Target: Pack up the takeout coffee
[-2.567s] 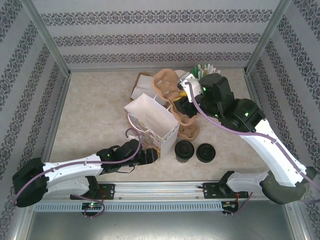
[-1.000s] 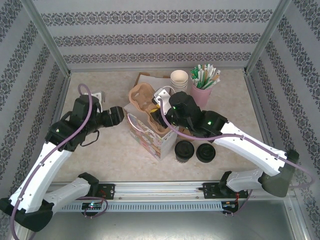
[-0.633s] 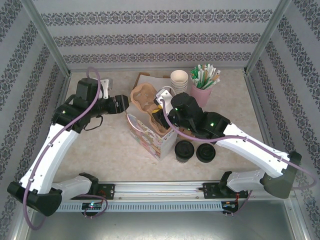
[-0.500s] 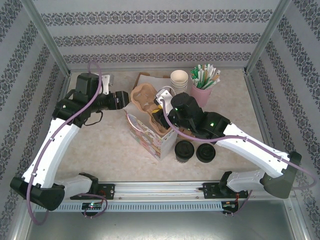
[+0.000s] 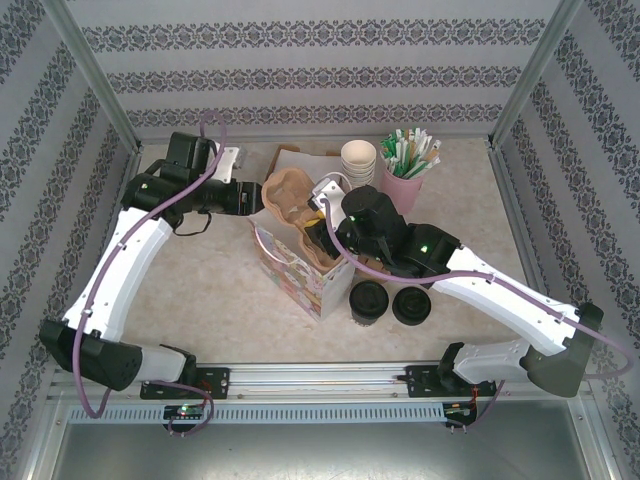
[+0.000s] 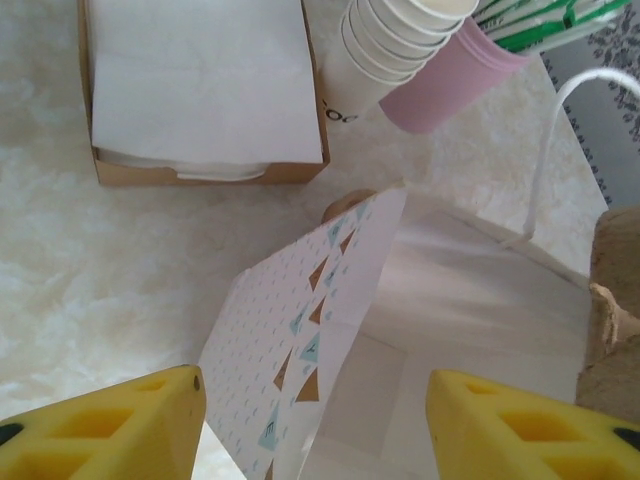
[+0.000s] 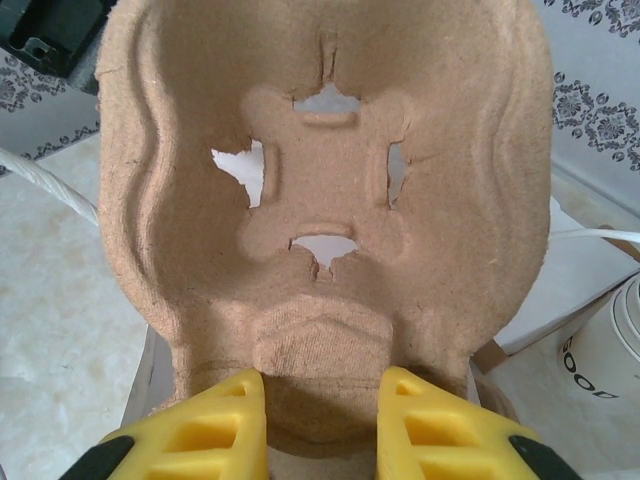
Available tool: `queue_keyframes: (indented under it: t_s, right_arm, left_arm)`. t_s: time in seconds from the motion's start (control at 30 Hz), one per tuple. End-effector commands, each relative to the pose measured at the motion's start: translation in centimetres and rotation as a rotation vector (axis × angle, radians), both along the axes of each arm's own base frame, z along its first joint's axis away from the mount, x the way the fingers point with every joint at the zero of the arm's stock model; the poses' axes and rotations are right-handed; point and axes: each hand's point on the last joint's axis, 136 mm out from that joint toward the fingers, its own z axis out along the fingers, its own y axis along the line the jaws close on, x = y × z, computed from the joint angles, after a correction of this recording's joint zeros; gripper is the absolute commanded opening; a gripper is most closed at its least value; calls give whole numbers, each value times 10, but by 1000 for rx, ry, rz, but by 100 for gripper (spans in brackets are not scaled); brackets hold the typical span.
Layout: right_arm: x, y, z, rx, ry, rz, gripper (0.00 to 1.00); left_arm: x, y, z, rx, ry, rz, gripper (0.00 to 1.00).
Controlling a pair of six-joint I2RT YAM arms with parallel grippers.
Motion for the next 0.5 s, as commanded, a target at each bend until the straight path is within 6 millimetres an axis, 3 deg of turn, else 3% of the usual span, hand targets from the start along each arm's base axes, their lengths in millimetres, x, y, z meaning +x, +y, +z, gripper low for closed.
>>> queue_keyframes:
  t_s: [0.0, 0.23, 0.47]
  right_arm:
    - [-3, 0, 4, 14, -8, 0, 25]
    - [-2, -1, 4, 7, -9, -8, 25]
    - [2, -2, 2, 12, -5, -37, 25]
  left_arm:
    - [-8, -4, 1, -10, 12, -59, 59]
    - [-7, -7, -7, -14, 27, -83, 57]
    - [3, 9, -8, 2, 16, -8, 57]
